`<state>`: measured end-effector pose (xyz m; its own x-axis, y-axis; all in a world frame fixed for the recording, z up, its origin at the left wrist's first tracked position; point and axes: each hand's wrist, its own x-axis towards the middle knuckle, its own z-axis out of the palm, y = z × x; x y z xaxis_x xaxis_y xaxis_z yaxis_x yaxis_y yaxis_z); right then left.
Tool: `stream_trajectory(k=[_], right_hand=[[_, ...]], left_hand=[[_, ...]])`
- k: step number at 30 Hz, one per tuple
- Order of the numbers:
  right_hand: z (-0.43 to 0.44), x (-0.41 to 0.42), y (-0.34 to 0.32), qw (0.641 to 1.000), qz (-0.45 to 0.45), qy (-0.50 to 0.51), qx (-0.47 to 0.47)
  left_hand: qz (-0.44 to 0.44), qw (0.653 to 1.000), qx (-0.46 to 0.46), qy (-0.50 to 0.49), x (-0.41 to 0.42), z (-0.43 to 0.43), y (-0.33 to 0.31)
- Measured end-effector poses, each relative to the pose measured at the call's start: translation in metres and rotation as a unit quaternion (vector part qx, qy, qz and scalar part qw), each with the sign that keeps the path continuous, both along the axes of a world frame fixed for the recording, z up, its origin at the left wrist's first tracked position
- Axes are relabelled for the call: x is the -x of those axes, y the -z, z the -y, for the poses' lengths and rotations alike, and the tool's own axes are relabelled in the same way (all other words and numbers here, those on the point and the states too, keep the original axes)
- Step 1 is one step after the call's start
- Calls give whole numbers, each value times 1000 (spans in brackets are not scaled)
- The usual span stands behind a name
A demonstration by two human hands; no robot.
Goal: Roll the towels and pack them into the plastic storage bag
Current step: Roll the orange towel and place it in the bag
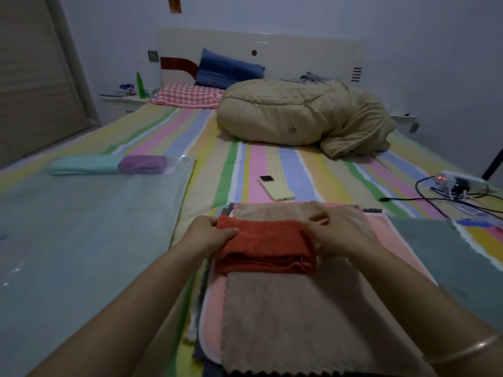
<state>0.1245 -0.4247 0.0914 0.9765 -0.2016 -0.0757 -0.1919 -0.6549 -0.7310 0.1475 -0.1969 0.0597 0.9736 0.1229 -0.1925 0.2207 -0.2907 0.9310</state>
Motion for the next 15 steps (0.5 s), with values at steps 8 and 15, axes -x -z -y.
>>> stream_trajectory(k=[8, 15], right_hand=[[-6, 0, 22, 996, -70, 13, -53], [2, 6, 31, 976, -44, 50, -208]], left_hand=[[-49, 996, -79, 16, 10, -2, -10], [358, 820, -421, 151, 18, 24, 10]])
